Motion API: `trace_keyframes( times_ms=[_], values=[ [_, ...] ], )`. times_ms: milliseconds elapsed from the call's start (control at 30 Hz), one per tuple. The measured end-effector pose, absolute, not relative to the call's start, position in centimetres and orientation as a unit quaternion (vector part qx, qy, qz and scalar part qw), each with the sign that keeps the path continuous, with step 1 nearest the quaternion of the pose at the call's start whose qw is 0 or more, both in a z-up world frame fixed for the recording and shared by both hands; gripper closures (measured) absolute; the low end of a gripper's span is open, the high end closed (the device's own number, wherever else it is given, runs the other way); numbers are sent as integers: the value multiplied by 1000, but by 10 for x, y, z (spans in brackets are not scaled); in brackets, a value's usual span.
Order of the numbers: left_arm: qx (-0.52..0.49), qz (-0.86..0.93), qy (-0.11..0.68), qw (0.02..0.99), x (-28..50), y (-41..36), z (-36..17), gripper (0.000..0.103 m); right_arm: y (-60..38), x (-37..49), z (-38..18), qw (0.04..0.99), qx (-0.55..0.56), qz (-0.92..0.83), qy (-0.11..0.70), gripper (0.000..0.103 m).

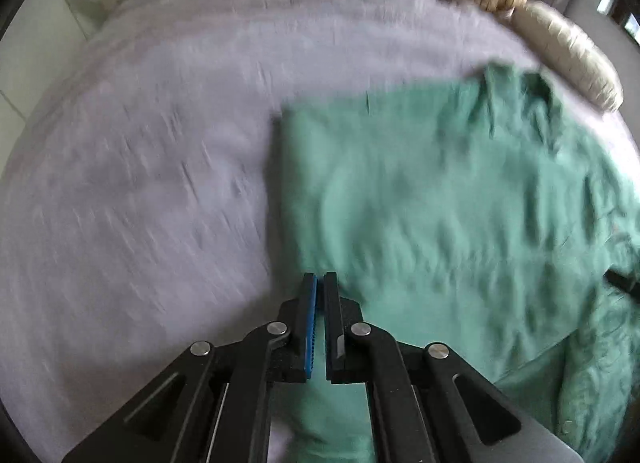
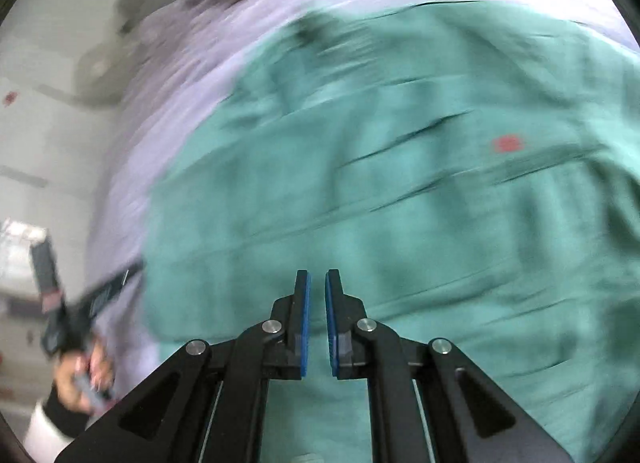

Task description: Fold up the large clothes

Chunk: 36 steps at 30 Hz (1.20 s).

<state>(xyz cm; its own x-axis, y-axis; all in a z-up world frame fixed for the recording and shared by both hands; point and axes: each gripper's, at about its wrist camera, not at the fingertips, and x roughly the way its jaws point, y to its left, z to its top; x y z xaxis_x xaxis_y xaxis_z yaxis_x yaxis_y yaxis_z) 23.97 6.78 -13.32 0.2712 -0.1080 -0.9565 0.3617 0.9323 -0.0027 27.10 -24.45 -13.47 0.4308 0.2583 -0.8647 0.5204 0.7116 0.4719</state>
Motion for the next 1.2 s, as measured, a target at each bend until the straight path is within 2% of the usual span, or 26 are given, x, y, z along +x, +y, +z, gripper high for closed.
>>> trace_keyframes(
  times_ms=[67, 267, 300, 333, 367, 400, 533, 767, 800, 867, 1200],
  values=[
    [115, -132, 591, 787, 227, 67, -148, 100, -268, 264, -153, 744, 372, -122, 541, 97],
    [124, -118, 588, 791, 209, 63, -125, 100, -295, 223, -154, 720, 476, -87, 498, 92],
    [123, -119, 585, 793, 204, 62, -118, 100, -298, 215, -156, 710, 504, -70, 486, 84],
    [122, -120, 581, 796, 197, 61, -109, 100, -294, 206, -155, 701, 533, -53, 471, 56],
    [121, -122, 579, 797, 191, 63, -102, 100, -296, 196, -151, 695, 550, -44, 461, 35],
    [120, -123, 579, 797, 186, 61, -97, 100, -298, 190, -147, 692, 567, -33, 444, 2],
    [112, -134, 586, 791, 156, 54, -82, 100, -295, 162, -116, 692, 603, -2, 398, 0],
    [111, -154, 597, 779, 108, 25, -75, 99, -312, 113, -89, 689, 615, 18, 383, 0],
    [109, -158, 599, 777, 106, 22, -75, 92, -314, 106, -86, 688, 616, 21, 382, 0],
    [109, -157, 602, 775, 97, 13, -74, 2, -316, 101, -82, 689, 619, 25, 377, 0],
    [156, -151, 578, 787, 89, -37, -66, 1, -335, 83, -74, 691, 620, 29, 370, 0]
  ],
)
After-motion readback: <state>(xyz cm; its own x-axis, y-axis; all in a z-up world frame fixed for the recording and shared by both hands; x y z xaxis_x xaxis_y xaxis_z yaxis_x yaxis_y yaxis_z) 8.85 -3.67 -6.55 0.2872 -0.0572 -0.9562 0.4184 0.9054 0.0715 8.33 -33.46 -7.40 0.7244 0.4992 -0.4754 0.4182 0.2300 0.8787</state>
